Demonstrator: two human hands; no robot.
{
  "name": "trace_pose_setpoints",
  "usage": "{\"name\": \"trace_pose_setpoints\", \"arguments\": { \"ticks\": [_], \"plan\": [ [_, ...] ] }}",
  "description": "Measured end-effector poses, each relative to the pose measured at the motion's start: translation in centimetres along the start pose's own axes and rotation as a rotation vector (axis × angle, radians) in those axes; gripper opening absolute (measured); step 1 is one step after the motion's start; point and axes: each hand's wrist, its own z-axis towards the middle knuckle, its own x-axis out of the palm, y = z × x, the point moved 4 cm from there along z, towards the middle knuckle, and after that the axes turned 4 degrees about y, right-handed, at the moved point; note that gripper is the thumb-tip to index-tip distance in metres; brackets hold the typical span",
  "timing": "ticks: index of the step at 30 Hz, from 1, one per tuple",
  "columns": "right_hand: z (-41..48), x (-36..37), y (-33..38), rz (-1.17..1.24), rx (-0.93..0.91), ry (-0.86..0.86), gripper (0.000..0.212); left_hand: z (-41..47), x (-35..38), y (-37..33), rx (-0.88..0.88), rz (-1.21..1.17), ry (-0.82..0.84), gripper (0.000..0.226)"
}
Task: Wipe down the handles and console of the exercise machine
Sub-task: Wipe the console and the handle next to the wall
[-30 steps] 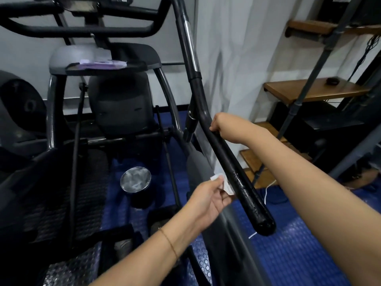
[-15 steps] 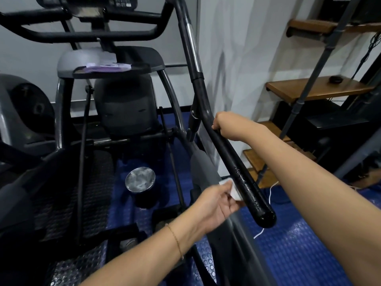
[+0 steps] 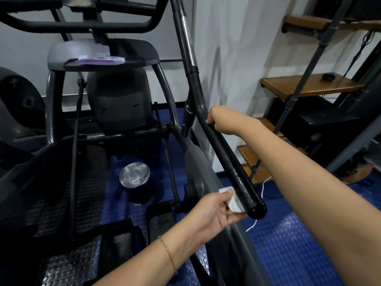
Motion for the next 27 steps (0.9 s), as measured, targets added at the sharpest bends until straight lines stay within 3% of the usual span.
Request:
{"name": "trace_pose_setpoints", "arguments": {
  "ticks": [2,5,7,13,16,19,24,27],
  "plan": [
    [-0.1,0.1,-0.1,-0.004,-0.006,-0.002,0.019,0.8,-1.2,-1.5,0.131,0.113,-0.155,0.021],
    [-0.3,0.2,-0.2,0.027,-0.033,-0.011,0.025,1.5,-2.8,-5.7,0.553,0.535,-0.419,0.020],
    [-1.1,0.1,-0.5,0.089,-0.069,-0.023,0.032,1.2,-2.2,-7.5,0.764,0.797,-0.434,0.020],
    [-7.0,1.0,-2.1,0.316,-0.150,-0.211,0.035,0.9,-2.0,-7.4,1.018,1.402,-0.169,0.035],
    [-7.5,2.0,-1.9,0.260,-0.186,-0.144,0.041,0.0,-1.5,-5.7,1.147,1.754,-0.005,0.039],
    [-7.3,1.9,-1.6,0.221,-0.212,-0.138,0.041,-0.8,-0.8,-4.0,1.131,1.850,0.200,0.040],
    [-7.5,1.9,-1.7,0.212,-0.177,-0.163,0.037,0.2,-0.8,-7.0,1.101,1.832,0.076,0.039],
    [-7.5,2.2,-1.9,0.227,-0.194,-0.176,0.038,-1.4,0.1,-3.5,1.127,1.891,0.286,0.039]
  ]
}}
